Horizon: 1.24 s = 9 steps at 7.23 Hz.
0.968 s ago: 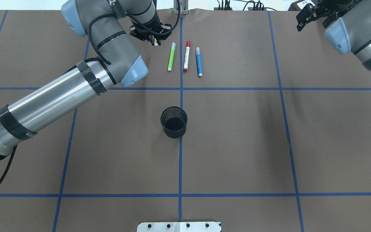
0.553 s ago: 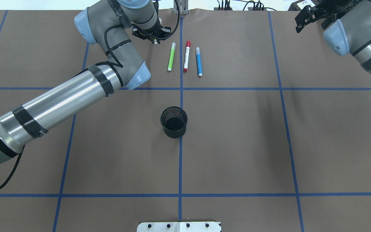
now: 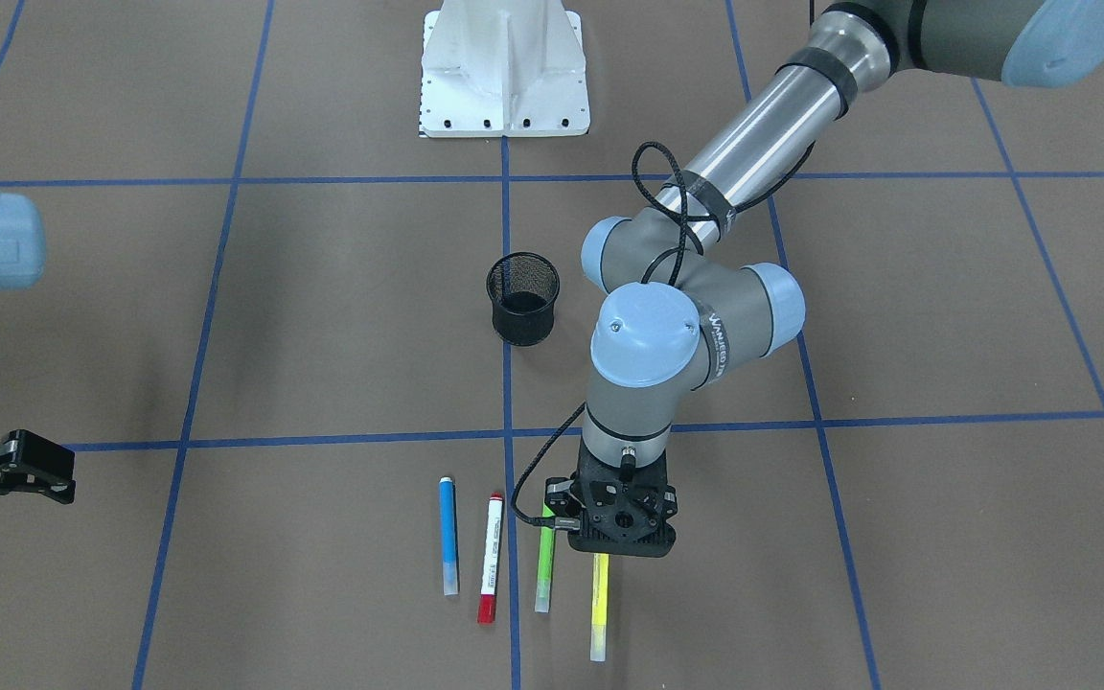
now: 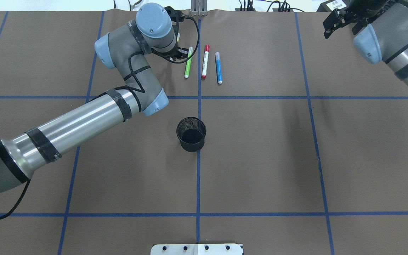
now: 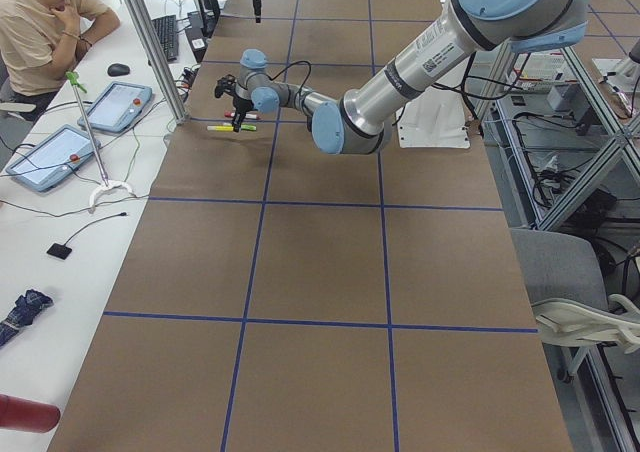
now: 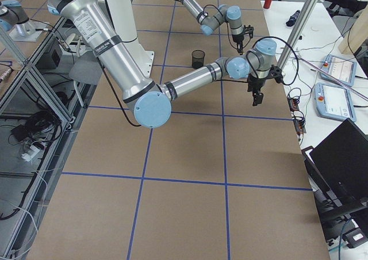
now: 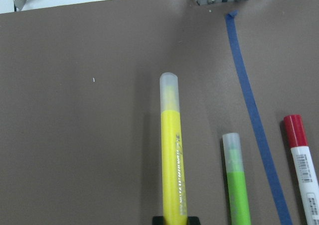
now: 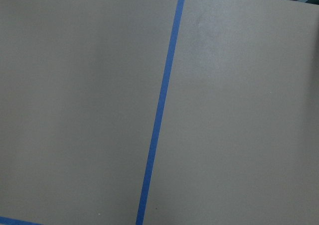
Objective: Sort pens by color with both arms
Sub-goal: 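Lower the yellow highlighter beside the green highlighter and open the left gripper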
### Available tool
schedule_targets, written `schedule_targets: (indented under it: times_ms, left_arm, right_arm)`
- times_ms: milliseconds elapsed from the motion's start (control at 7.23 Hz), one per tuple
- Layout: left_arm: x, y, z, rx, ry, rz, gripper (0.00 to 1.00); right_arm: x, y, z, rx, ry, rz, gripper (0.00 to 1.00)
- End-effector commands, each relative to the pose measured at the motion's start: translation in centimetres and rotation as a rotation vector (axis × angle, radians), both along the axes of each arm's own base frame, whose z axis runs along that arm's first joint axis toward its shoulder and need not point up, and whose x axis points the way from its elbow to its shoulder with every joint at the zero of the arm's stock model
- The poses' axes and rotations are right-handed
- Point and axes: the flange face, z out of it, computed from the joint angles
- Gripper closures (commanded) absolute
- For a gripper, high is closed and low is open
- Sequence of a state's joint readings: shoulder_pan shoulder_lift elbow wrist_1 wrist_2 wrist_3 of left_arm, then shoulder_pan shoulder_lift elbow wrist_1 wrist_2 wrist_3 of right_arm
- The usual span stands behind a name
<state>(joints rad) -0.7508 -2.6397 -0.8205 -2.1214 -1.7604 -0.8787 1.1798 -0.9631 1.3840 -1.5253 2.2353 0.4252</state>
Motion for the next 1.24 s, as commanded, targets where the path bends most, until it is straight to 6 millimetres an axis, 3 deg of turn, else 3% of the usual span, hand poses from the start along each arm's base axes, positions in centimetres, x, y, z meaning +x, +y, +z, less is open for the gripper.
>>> schedule_targets:
  times_ms: [0,415,968,1107]
  left_arm:
    - [0.17,0.07,0.32,0.023,-0.018,0.023,1.00]
    - [0.10,0.05,0.46,0.040,-0.029,0.049,0.87]
    - [0.15,0.19,0.69,0.040,-0.029,0.051,0.22]
    - [0.05,0.11,0.69,0.040,-0.029,0.049,0.16]
  right_arm:
    - [-0.23,0.07,0.03,-0.001,0.000,-0.002,0.00]
    - [-0.32,0.09,0.04,0.000,0.001,-0.003,0.00]
    - [-0.34,0.06,-0.07,0.000,0.001,-0.002,0.00]
    - [-0.35,0.03,-0.18,0.001,0.000,-0.002,0.00]
